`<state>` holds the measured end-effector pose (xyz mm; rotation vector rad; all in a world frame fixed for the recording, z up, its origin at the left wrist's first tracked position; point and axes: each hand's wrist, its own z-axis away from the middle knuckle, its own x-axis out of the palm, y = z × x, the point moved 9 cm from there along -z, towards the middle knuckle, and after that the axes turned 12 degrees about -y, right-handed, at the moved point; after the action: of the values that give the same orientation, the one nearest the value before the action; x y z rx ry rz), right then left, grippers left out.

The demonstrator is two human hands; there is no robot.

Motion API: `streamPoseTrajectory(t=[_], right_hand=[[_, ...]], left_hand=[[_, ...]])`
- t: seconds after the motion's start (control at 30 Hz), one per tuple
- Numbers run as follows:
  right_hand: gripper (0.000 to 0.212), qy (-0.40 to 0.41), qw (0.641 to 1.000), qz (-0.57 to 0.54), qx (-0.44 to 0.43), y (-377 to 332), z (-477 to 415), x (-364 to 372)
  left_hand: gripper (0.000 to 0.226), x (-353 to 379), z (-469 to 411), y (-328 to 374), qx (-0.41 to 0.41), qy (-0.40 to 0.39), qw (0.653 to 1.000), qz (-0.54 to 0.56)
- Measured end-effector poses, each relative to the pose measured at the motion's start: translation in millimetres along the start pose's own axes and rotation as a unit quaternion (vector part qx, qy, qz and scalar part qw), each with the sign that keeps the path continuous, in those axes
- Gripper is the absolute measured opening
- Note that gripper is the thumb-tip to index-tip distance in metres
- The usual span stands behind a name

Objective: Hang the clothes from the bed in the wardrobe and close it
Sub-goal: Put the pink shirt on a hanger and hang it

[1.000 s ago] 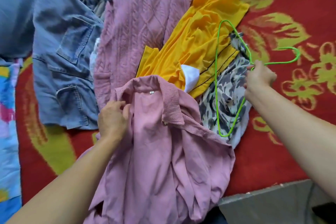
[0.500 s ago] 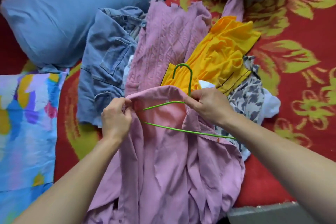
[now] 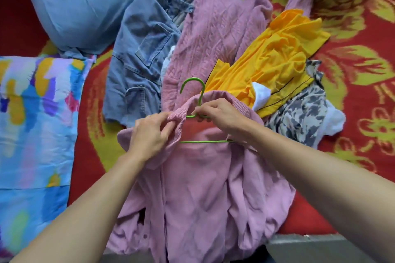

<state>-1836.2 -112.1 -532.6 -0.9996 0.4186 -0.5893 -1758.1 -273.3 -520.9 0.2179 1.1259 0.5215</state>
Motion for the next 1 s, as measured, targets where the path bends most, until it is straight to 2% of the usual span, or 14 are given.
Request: streamPoseTrajectory(t=[0.07,0.13,0.2,0.27,0.37,0.47,0.6,0.7,0.77,0.83,0.87,0.93,0.97,1.0], right_hand=[[0.021,0.088,0.996,-0.001,0.020,5,0,-22],[0.011,0.204,0.959,0.181,0.083,18,8,-60],[0.022,0.204,0.891,0.349,0.207,43,23,-85],[0.020,0.154,0.863,0.387,0.285,76,40,-102],[0.012,0.149,0.883,0.335,0.292,99,64,-120],[0.021,0.173,0.898,0.337,0.223,88,77,-132],[0.028,0.217,0.883,0.382,0.167,62,106,-169],[0.023,0.237,0.907,0.303,0.172,52,125,-180],[0.020,0.201,0.948,0.190,0.159,43,126,-147],[0.007,0.090,0.983,0.093,0.129,35,120,-87],[0.005,0.016,0.988,0.094,0.120,34,117,-56],[0.009,-0.143,0.965,0.168,0.142,40,120,1],[0.012,-0.192,0.949,0.198,0.153,45,122,18],[0.015,-0.188,0.948,0.211,0.146,43,122,22]], left_hand=[[0.035,12,1,-1,0.016,-0.040,0.998,0.048],[0.033,12,10,-3,0.026,-0.007,0.999,0.038],[0.035,7,20,-5,0.038,0.030,0.999,0.003],[0.042,3,26,-6,0.052,0.044,0.997,-0.020],[0.048,0,27,-1,0.070,0.050,0.995,-0.040],[0.051,-4,20,16,0.089,0.042,0.993,-0.070],[0.043,-33,17,21,0.108,0.073,0.983,-0.131],[0.045,-54,20,12,0.094,0.105,0.983,-0.115],[0.045,-53,21,15,0.086,0.116,0.984,-0.105],[0.043,-45,20,17,0.067,0.109,0.988,-0.081],[0.044,-40,20,18,0.062,0.102,0.991,-0.065],[0.046,-33,23,18,0.072,0.088,0.993,-0.037],[0.046,-31,26,19,0.087,0.085,0.992,-0.022],[0.044,-31,30,21,0.104,0.083,0.991,-0.007]])
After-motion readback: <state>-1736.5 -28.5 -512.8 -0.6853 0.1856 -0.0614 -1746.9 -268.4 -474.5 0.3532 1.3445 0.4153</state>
